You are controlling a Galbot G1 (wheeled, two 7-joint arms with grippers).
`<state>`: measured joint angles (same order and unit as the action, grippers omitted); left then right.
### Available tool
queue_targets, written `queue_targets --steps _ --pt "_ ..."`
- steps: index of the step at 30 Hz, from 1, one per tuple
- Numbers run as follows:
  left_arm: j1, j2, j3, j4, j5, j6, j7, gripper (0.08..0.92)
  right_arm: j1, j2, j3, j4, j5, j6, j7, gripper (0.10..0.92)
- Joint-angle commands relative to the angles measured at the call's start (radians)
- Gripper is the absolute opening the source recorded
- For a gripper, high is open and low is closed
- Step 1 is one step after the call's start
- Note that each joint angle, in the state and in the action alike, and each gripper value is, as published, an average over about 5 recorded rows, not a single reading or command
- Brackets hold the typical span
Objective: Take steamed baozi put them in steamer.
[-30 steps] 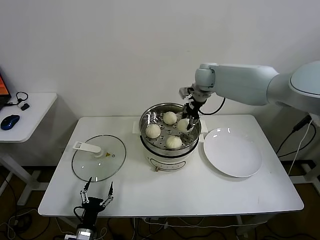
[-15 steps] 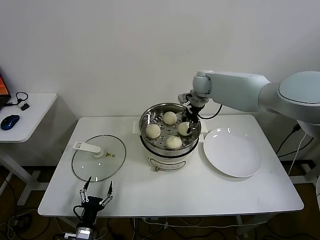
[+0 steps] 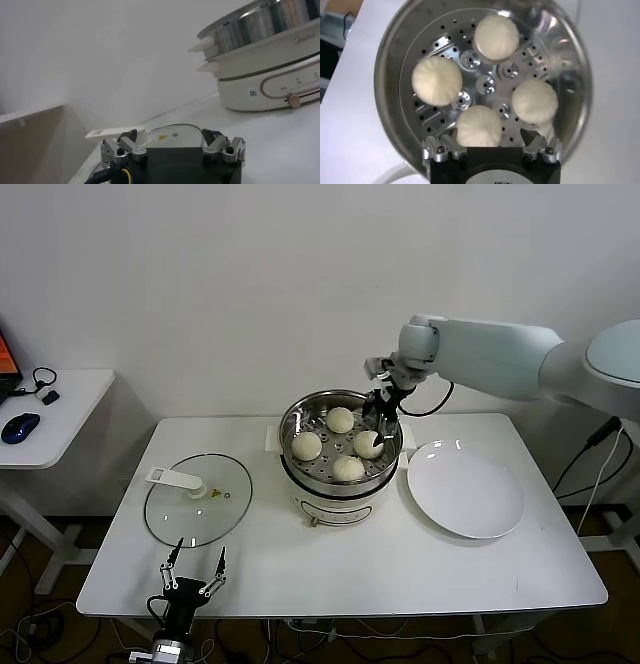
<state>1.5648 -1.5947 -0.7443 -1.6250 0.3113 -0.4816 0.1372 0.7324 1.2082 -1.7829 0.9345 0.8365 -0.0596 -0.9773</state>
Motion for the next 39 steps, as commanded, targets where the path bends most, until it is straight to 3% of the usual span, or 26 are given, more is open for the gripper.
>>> queue_targets --steps 1,11,18,23,29,39 --pt "0.004 0.003 0.000 -0.006 0.000 0.000 0.000 0.823 0.171 -0.171 -0.032 0.137 0.130 -0.011 0.122 0.823" --pt "0.008 0.003 0.011 -0.009 0.006 0.003 -0.001 0.823 -0.068 -0.558 0.429 0.478 0.050 -0.200 0.618 0.823" --pt "0.003 0.002 0.011 -0.008 0.009 0.012 0.000 0.823 -0.585 -0.799 1.046 0.781 -0.030 -0.255 0.792 0.823" --pt "-0.002 0.000 0.011 0.000 0.012 0.013 -0.001 0.823 -1.016 -0.870 1.408 0.922 0.020 -0.140 0.931 0.823" --pt "0.002 -0.003 0.012 0.002 0.013 0.011 -0.003 0.823 -1.573 -0.749 1.928 1.065 0.007 0.000 1.051 0.823" --pt "0.014 0.005 0.012 -0.006 -0.027 0.008 -0.004 0.823 -2.102 -0.287 2.359 1.130 -0.345 0.211 0.998 0.823"
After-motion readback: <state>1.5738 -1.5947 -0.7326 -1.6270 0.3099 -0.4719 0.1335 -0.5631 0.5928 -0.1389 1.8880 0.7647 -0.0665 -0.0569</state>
